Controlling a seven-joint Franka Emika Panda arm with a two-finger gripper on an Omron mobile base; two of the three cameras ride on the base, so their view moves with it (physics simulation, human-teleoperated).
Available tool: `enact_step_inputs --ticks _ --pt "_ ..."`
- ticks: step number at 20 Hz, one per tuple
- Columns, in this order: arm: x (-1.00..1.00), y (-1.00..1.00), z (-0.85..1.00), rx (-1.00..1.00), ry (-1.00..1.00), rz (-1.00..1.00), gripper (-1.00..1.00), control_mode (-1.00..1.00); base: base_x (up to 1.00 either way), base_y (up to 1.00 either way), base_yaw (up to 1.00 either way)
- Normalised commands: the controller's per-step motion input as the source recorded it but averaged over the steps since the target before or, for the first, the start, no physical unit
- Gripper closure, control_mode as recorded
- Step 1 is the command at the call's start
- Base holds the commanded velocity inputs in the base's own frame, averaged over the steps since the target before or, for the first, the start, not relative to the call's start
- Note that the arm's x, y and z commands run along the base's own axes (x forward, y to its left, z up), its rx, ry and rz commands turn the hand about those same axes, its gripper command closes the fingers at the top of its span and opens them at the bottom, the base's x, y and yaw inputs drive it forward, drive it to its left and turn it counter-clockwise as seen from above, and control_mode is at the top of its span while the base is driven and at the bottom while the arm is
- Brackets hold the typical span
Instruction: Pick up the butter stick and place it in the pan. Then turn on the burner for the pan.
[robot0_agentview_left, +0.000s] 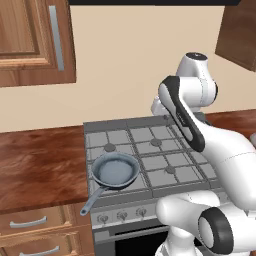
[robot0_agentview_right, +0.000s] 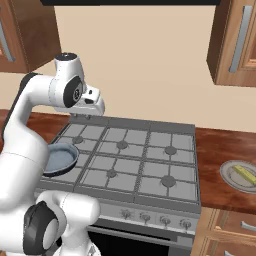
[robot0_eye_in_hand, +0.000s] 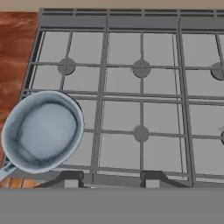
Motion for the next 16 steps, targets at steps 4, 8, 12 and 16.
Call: enact_step_inputs --ticks 4,8,12,16 --pt "-0.01 -0.07 0.0 0.0 0.01 0.0 -1.0 -1.0 0.0 0.0 0.0" --pt "-0.02 -0.39 0.0 0.0 0.02 0.0 -1.0 -1.0 0.0 0.0 0.0" --pt "0.0 -0.44 0.0 0.0 0.02 0.0 -1.0 -1.0 0.0 0.0 0.0" --pt "0.0 -0.4 -0.04 0.0 0.04 0.0 -1.0 -1.0 0.0 0.0 0.0"
